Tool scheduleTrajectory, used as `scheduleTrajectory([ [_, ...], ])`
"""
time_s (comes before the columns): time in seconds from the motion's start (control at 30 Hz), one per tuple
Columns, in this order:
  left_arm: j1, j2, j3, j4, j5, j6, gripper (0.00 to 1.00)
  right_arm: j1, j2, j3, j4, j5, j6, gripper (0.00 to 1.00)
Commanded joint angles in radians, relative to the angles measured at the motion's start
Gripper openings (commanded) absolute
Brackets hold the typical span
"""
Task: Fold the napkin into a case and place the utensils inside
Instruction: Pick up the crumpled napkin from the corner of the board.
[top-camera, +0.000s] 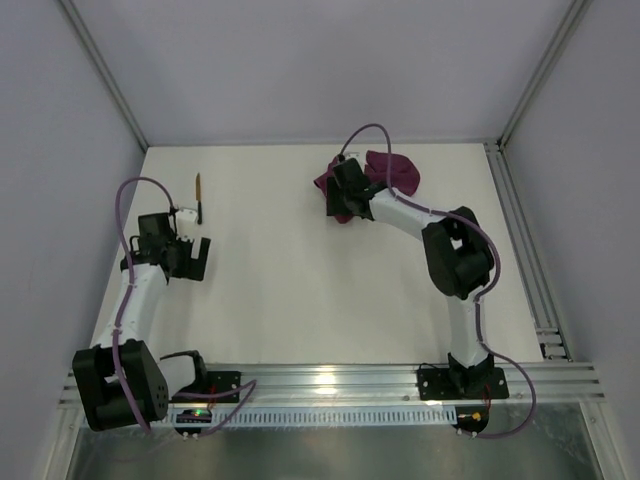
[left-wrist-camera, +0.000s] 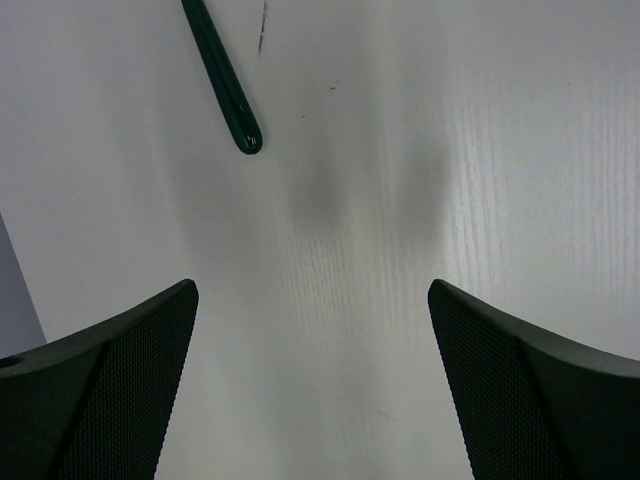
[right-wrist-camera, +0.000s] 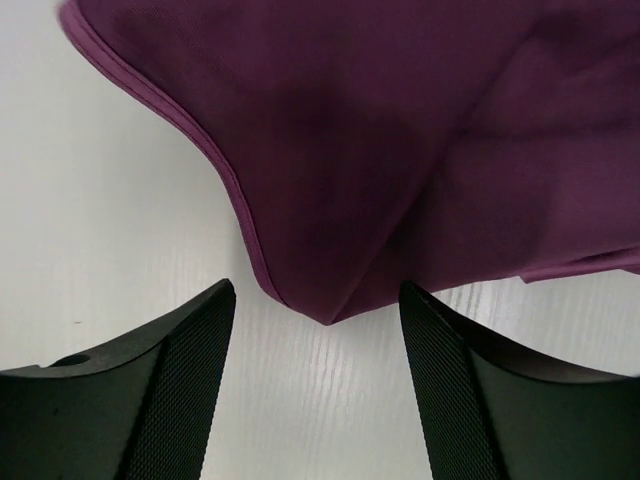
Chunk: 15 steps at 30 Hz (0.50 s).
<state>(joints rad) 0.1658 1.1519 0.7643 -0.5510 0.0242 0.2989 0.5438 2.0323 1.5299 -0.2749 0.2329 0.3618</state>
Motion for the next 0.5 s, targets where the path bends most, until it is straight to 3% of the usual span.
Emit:
scheduleTrajectory([
  [0.0,0.005,-0.011,-0.005,0.006,-0.013,0.019,0.99,0.031,0.052,0.131,-0.138,0.006,-0.003,0.71],
  [0.17,0.005,0.002,0.007,0.005,-0.014,0.019,0.99,0.042,0.178,0.272,-0.213,0.078,-0.020,0.74],
  [0.3,0.005,0.011,0.024,-0.007,-0.007,0.013,0.99,0.042,0.204,0.299,-0.261,0.115,-0.007,0.30],
  [0.33,0.005,0.012,0.033,-0.016,-0.003,0.013,0.99,0.045,0.189,0.274,-0.250,0.111,-0.009,0.11],
  [0.37,0.005,0.017,0.038,-0.021,0.000,0.011,0.99,0.053,0.168,0.265,-0.230,0.105,-0.026,0.04],
  [0.47,0.006,0.022,0.058,-0.044,0.028,0.009,0.99,0.096,0.074,0.275,-0.222,0.053,-0.089,0.04],
])
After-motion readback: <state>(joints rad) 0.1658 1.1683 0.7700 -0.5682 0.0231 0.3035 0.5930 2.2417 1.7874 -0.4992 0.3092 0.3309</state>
